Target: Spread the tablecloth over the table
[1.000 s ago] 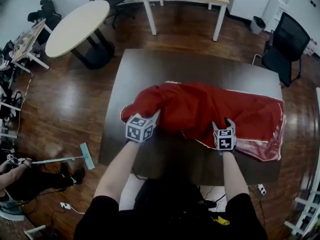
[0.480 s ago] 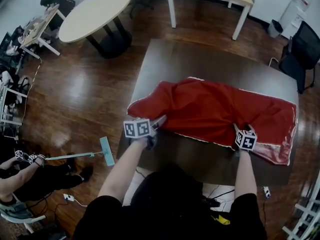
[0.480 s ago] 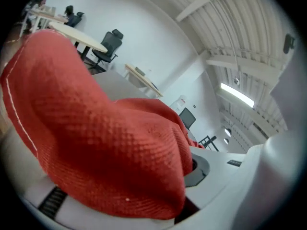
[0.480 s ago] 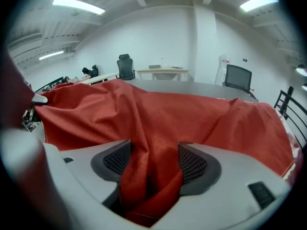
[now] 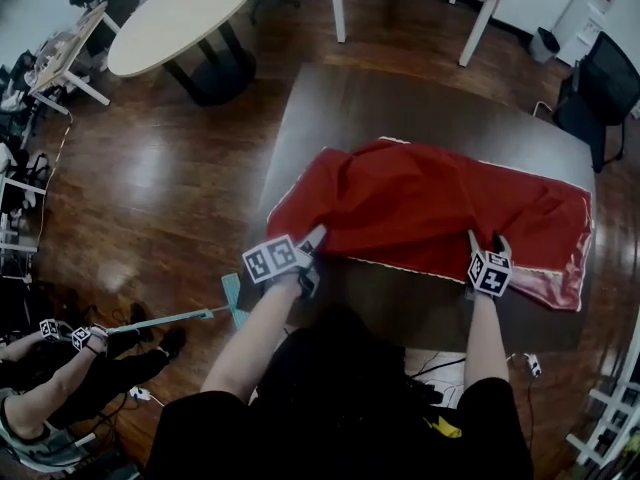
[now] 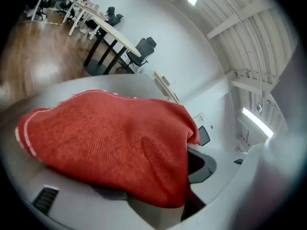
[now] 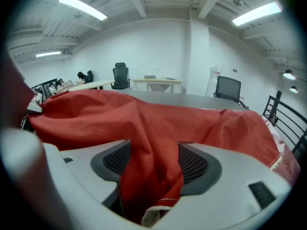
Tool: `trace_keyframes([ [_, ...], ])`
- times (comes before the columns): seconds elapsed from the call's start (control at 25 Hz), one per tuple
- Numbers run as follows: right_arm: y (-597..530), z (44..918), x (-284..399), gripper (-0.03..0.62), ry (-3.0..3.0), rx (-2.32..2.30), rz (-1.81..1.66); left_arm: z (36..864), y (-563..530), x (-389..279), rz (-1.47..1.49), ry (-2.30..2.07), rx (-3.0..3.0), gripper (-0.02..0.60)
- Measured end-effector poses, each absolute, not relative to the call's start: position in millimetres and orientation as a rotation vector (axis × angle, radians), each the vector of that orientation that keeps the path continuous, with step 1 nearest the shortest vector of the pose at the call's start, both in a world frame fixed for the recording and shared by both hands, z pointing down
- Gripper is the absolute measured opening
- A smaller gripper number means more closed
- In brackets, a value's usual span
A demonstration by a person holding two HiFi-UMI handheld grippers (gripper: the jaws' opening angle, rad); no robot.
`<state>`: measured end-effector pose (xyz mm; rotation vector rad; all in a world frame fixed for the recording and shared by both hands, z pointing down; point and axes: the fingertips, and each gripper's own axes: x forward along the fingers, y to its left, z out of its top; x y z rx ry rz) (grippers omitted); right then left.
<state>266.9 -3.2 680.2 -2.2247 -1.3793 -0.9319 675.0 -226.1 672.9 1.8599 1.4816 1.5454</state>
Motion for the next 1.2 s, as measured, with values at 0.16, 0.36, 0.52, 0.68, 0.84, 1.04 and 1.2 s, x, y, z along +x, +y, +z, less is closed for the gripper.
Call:
trace_keyframes([
  [0.16, -31, 649, 264, 0.324, -1.430, -2.242, -0.782, 676, -254, 699, 1.622, 1.259, 1.915, 0.416],
  [0.36, -81, 656, 242, 0.322, -1.398, -2.136, -0.685, 679, -293, 700, 1.641, 1.093, 1.818, 0.425],
  [0.52, -115, 683, 237, 0.322, -1.348, -2.059, -0.738, 681, -305, 694, 1.606, 1.096, 1.746, 0.383],
  [0.68, -119, 703, 235, 0.322, -1.333, -2.055, -0.826, 681, -297, 676, 1.594, 1.132, 1.708, 0.380],
  [0.84, -108, 714, 223, 0.172, -1.376, -2.048, -0.925, 684, -290, 650, 1.587, 1.129, 1.676, 0.223],
  [1.04, -111, 692, 225, 0.045, -1.315, -2.104, -0.757, 670, -289, 638, 1.491, 1.072, 1.547, 0.034],
  [1.2, -120, 655, 223, 0.020, -1.213, -2.198, -0.557, 638, -294, 637, 1.386, 1.094, 1.561, 0.014],
])
